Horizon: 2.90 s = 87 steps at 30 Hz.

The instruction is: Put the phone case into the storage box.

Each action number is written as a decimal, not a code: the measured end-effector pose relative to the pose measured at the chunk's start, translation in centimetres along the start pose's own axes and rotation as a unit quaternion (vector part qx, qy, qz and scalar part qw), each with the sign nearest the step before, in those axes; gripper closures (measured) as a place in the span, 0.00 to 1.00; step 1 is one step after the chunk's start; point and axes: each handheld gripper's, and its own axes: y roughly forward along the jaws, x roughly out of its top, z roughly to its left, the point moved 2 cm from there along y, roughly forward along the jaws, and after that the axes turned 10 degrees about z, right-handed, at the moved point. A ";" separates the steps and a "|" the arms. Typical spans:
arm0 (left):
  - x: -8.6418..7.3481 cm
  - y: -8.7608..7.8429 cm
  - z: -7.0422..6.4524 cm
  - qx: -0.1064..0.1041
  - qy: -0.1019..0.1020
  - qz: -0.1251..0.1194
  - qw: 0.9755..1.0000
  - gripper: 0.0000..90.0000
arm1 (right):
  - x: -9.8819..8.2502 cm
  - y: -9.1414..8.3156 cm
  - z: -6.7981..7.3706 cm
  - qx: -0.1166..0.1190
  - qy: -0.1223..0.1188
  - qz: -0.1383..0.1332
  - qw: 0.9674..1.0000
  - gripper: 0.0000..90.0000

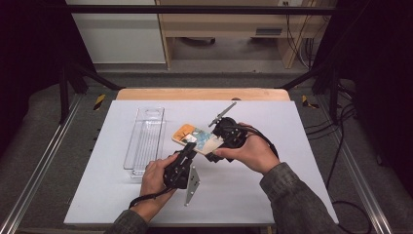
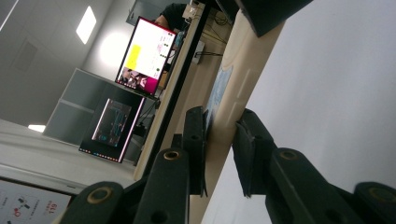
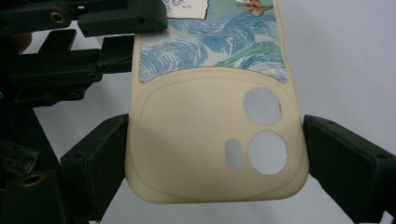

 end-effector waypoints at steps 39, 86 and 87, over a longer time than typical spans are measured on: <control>-0.1 -0.3 3.2 -0.060 -0.120 -0.022 0.991 0.89 | -5.4 -3.0 0.4 -0.068 0.024 -0.198 0.978 0.06; -9.0 0.6 12.5 -0.110 -0.347 -0.012 0.931 0.89 | -16.8 2.0 -3.2 -0.214 0.147 -0.356 0.898 0.10; -9.2 0.7 12.6 -0.110 -0.350 -0.011 0.930 0.89 | -17.0 2.0 -3.2 -0.217 0.149 -0.355 0.897 0.10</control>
